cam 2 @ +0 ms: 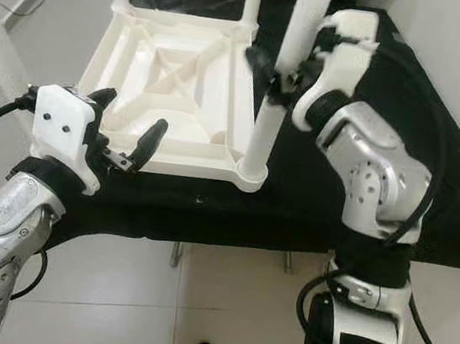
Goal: Building children table
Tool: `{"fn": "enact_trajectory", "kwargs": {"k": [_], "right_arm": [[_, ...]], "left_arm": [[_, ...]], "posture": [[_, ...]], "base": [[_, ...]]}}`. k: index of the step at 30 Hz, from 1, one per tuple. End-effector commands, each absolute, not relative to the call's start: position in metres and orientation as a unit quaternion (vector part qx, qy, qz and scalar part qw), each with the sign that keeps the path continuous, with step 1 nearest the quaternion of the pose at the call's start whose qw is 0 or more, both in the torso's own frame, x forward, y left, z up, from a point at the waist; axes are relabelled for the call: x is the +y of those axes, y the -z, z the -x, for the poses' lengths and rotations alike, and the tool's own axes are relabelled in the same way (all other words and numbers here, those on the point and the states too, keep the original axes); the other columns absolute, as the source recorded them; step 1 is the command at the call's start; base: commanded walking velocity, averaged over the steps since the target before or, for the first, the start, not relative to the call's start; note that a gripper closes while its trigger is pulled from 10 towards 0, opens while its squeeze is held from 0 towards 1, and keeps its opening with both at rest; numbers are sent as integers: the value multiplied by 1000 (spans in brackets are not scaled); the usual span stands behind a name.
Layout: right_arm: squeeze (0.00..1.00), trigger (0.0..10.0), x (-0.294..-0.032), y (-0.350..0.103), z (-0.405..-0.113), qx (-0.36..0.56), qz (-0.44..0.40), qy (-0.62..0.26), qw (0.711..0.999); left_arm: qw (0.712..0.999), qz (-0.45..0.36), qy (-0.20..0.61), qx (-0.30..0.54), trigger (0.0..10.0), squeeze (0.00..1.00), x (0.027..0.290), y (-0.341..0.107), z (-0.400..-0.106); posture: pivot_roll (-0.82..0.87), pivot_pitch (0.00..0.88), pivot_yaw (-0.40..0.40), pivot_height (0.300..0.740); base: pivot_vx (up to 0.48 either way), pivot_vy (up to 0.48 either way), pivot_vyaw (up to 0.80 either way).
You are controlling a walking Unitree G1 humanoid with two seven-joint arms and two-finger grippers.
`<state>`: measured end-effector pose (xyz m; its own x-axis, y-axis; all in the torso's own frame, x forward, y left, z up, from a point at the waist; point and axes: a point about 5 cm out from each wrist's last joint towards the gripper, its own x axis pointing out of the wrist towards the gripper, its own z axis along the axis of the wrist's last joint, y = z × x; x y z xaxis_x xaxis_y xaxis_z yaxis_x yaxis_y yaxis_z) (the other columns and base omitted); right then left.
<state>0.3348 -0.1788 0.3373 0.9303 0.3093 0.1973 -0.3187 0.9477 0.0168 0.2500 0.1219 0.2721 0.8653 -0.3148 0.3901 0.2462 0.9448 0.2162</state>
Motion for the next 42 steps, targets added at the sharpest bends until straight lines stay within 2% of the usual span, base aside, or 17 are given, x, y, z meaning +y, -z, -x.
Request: {"fn": "enact_trajectory", "kwargs": {"k": [1, 5, 10, 15, 24, 26, 30, 31, 32, 39, 40, 42], "right_arm": [[0, 10000, -190, -341, -333, -110, -24, -118, 987], [0, 10000, -192, -338, -331, -108, -26, -100, 989], [0, 10000, -201, -320, -328, -84, -38, -36, 995], [0, 10000, -200, -304, -328, -59, -43, -15, 997], [0, 10000, -196, -298, -328, -51, -55, -5, 997], [0, 10000, -194, -298, -328, -52, -61, -2, 997], [0, 10000, -193, -299, -328, -53, -64, 0, 997], [0, 10000, -191, -300, -329, -54, -65, -1, 996], [0, 10000, -191, -301, -329, -54, -65, -1, 996], [0, 10000, -191, -301, -329, -55, -66, -1, 996], [0, 10000, -188, -305, -331, -58, -71, -9, 996], [0, 10000, -187, -307, -332, -59, -72, -12, 996]], "left_arm": [[962, -89, 134, -219, 10000, 0, 126, -272, -252], [963, -92, 126, -222, 10000, 0, 128, -273, -252], [965, -95, 92, -228, 10000, 0, 137, -275, -251], [969, -93, 53, -222, 10000, 0, 145, -270, -248], [973, -107, 30, -202, 10000, 0, 154, -255, -245], [973, -119, -1, -199, 10000, 0, 167, -251, -248], [972, -129, -24, -196, 10000, 0, 178, -249, -249], [972, -124, -67, -187, 10000, 0, 192, -244, -250], [972, -122, -79, -185, 10000, 0, 196, -243, -250], [971, -122, -84, -185, 10000, 0, 198, -242, -250], [978, -91, -79, -170, 10000, 0, 211, -230, -264], [980, -77, -77, -168, 10000, 0, 216, -226, -269]], "posture": [[1, 82, -64, 740], [1, 79, -63, 740], [-5, 86, -59, 740], [-4, 104, -52, 740], [0, 126, -47, 740], [0, 135, -47, 740], [-1, 137, -46, 740], [-8, 143, -46, 740], [-8, 143, -46, 740], [-9, 144, -47, 740], [-16, 158, -66, 740], [-16, 158, -66, 740]], "base": [[0, 0, 0], [0, 0, 0], [0, 0, 0], [0, 0, 0], [0, 0, 0], [0, 0, 0], [0, 0, 0], [0, 0, 0], [0, 0, 0], [0, 0, 0], [0, 0, 0], [0, 0, 0]]}}
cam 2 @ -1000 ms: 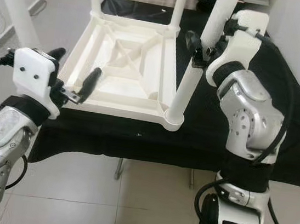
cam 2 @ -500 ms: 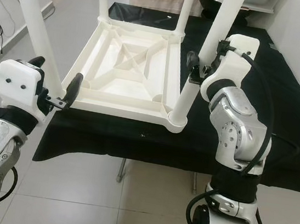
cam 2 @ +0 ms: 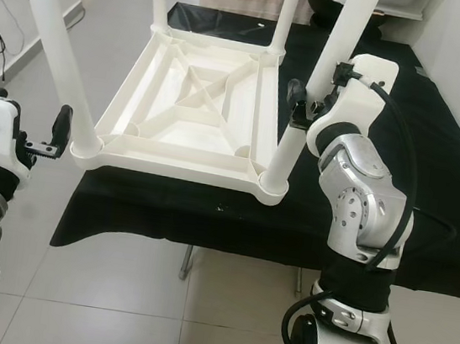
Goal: Building children table
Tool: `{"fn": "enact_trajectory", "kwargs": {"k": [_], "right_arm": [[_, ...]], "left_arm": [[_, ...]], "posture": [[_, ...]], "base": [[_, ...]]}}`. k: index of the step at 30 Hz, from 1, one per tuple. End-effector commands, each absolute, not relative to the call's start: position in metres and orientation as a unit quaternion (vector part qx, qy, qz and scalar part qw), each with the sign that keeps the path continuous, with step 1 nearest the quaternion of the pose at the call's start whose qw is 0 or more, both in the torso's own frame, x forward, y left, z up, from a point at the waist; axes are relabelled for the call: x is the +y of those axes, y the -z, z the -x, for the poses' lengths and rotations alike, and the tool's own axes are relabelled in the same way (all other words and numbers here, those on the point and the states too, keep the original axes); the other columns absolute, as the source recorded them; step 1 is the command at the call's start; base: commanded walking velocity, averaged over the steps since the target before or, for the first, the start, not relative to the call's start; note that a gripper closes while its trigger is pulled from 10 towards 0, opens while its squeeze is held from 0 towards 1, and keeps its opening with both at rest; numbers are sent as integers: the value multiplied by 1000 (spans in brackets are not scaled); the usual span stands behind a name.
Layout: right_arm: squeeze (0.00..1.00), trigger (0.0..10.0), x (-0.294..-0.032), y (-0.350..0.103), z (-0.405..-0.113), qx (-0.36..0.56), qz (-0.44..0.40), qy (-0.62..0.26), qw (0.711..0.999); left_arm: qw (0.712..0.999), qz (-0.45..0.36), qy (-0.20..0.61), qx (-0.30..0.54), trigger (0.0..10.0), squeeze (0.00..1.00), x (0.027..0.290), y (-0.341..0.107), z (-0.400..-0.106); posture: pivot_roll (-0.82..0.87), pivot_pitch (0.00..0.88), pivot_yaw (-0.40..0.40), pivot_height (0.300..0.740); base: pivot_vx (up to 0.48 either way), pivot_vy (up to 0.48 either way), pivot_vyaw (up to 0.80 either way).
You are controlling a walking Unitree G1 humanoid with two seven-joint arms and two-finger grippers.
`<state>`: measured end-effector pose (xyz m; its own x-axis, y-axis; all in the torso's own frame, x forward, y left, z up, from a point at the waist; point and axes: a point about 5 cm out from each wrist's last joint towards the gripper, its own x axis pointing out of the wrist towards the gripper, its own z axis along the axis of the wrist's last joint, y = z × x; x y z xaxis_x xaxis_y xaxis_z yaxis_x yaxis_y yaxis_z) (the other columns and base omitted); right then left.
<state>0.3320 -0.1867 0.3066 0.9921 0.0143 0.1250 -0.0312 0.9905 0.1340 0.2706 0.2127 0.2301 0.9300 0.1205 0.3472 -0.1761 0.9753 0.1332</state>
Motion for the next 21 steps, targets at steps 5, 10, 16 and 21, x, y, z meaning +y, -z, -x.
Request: {"fn": "enact_trajectory", "kwargs": {"k": [5, 10, 16, 21], "right_arm": [[0, 10000, -187, -308, -331, -57, -74, -14, 996], [0, 10000, -190, -313, -329, -60, -73, -11, 995], [0, 10000, -190, -316, -326, -60, -72, -9, 996], [0, 10000, -190, -319, -325, -62, -72, -9, 995]], "left_arm": [[984, -58, -58, -161, 10000, 0, 221, -219, -290], [986, -46, -41, -154, 10000, 0, 217, -213, -310], [987, -38, -38, -150, 10000, 0, 220, -204, -324], [989, -39, -40, -134, 10000, 0, 224, -190, -332]], "posture": [[-39, 167, -73, 740], [-67, 176, -74, 740], [-89, 187, -75, 740], [-104, 194, -77, 740]], "base": [[0, 0, 0], [0, 0, 0], [0, 0, 0], [0, 0, 0]]}}
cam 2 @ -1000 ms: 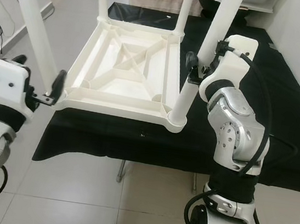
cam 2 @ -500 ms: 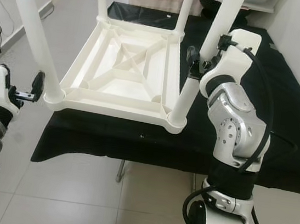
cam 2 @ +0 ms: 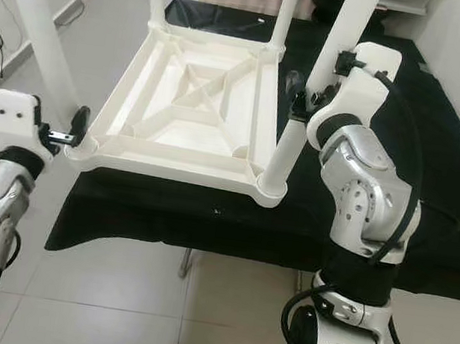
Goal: Building children table
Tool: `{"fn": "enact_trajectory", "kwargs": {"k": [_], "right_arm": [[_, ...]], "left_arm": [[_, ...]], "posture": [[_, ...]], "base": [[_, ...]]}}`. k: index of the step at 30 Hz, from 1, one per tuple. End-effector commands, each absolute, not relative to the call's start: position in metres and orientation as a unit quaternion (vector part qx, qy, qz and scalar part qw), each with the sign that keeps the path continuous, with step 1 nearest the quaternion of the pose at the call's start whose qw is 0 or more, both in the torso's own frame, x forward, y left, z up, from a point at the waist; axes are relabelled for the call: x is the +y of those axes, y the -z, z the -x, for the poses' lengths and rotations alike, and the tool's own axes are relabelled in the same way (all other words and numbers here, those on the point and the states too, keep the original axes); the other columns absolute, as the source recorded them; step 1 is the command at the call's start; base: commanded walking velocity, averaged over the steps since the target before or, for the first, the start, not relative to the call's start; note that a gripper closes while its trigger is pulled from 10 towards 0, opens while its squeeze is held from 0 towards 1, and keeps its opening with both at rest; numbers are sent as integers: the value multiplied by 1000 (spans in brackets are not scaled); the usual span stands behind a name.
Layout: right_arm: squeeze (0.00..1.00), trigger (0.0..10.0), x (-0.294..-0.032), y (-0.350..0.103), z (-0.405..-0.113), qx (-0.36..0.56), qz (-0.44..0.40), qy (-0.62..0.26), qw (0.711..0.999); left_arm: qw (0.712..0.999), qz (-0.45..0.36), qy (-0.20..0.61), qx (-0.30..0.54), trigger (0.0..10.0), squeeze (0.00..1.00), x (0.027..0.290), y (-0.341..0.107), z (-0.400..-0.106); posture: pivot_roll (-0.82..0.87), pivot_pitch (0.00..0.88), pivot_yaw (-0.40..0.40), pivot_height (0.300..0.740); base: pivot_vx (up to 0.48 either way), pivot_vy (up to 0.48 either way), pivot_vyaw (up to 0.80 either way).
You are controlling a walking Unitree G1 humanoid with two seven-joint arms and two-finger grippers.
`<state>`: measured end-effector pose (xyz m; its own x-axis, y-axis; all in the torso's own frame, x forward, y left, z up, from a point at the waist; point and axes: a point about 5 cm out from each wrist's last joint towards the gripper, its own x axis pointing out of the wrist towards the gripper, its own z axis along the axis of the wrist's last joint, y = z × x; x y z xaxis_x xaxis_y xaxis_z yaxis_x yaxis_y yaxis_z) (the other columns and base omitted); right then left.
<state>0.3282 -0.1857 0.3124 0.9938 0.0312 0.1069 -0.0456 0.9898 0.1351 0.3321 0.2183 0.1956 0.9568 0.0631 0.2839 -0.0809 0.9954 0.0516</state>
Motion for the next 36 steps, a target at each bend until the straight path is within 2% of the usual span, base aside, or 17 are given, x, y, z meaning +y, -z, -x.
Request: {"fn": "enact_trajectory", "kwargs": {"k": [1, 11, 12, 13, 14, 36], "right_arm": [[0, 10000, -190, -320, -324, -62, -72, -10, 995], [0, 10000, -193, -324, -321, -65, -67, -8, 996], [0, 10000, -193, -325, -321, -65, -67, -8, 996], [0, 10000, -193, -325, -320, -65, -66, -7, 996], [0, 10000, -193, -325, -320, -65, -66, -7, 996], [0, 10000, -200, -330, -316, -80, -55, 7, 995]], "left_arm": [[990, -39, -38, -127, 10000, 0, 224, -185, -334], [993, -38, -32, -106, 10000, 0, 221, -171, -344], [993, -38, -33, -106, 9451, 0, 222, -170, -345], [993, -38, -33, -108, 9451, 0, 222, -169, -346], [993, -39, -33, -111, 0, 0, 223, -169, -348], [990, -43, -29, -129, 0, 0, 232, -173, -359]], "posture": [[-108, 195, -78, 740], [-131, 205, -73, 740], [-134, 206, -73, 740], [-134, 206, -73, 740], [-135, 205, -72, 740], [-146, 202, -64, 740]], "base": [[0, 0, 0], [0, 0, 0], [0, 0, 0], [0, 0, 0], [0, 0, 0], [0, 0, 0]]}}
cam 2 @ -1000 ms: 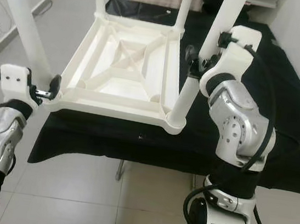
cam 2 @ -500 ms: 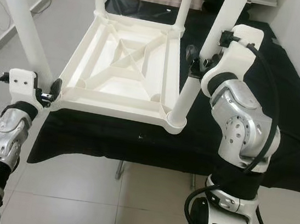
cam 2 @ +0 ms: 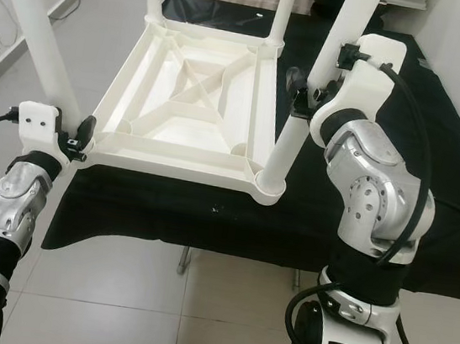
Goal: Building children table
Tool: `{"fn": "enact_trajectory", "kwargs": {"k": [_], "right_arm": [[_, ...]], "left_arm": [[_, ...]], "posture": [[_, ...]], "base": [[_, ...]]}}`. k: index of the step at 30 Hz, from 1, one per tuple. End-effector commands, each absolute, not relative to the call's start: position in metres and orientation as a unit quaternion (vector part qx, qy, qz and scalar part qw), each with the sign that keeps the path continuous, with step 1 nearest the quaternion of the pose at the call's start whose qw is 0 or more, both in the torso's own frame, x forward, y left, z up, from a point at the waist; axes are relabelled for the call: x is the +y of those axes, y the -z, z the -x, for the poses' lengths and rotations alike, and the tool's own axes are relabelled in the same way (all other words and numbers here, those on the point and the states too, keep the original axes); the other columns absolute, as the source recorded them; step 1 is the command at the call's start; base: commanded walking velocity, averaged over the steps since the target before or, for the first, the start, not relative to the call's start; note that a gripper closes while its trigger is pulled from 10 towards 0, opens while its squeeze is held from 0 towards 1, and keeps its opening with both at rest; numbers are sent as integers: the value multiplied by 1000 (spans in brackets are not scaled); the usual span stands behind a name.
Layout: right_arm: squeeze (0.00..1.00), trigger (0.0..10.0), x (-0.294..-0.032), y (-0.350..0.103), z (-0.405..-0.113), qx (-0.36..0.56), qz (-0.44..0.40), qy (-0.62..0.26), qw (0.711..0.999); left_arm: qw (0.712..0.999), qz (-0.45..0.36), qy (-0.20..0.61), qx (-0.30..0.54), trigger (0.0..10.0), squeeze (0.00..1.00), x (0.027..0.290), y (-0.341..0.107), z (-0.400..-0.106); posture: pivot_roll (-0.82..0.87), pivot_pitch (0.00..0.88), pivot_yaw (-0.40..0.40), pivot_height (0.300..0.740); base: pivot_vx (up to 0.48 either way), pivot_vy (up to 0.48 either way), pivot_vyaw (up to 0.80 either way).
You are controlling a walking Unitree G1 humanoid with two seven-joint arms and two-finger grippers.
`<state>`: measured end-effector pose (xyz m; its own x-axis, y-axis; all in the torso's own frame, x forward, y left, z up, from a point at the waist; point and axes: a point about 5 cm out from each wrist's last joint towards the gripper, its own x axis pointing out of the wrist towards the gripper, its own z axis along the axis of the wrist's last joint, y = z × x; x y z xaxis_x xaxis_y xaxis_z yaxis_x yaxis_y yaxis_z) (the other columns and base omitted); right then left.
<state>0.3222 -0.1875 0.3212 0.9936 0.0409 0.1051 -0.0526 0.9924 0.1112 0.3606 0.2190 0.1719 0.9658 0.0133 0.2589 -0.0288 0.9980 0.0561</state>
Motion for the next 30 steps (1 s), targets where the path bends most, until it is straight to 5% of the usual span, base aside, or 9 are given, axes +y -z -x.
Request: {"fn": "enact_trajectory", "kwargs": {"k": [1, 2, 4, 6, 7, 17, 18, 30], "right_arm": [[188, 10000, -202, -330, -316, -82, -51, 14, 995], [957, 10000, -205, -331, -315, -90, -33, 34, 995], [953, 10000, -208, -333, -314, -97, -19, 53, 994], [886, 10000, -209, -333, -312, -98, -15, 63, 993], [0, 10000, -205, -332, -309, -101, -9, 73, 992], [0, 10000, -159, -306, -287, -77, -21, 61, 995], [0, 0, -155, -305, -285, -73, -32, 65, 995], [0, 0, -162, -319, -286, -101, -34, 91, 990]], "left_arm": [[990, -43, -30, -131, 0, 0, 233, -174, -359], [989, -43, -31, -135, 0, 0, 235, -175, -359], [989, -43, -32, -137, 0, 0, 236, -175, -359], [989, -43, -32, -139, 0, 0, 237, -176, -359], [989, -43, -32, -141, 0, 0, 237, -176, -359], [988, -42, -26, -146, 0, 0, 233, -176, -360], [988, -40, -24, -148, 0, 0, 231, -176, -360], [987, -37, -20, -153, 0, 0, 227, -176, -361]], "posture": [[-146, 202, -64, 740], [-142, 204, -62, 740], [-142, 204, -62, 740], [-142, 204, -60, 740], [-144, 205, -59, 740], [-148, 202, -57, 740], [-151, 199, -58, 740], [-156, 190, -61, 740]], "base": [[0, 0, 0], [0, 0, 0], [0, 0, 0], [0, 0, 0], [0, 0, 0], [0, 0, 0], [0, 0, 0], [0, 0, 0]]}}
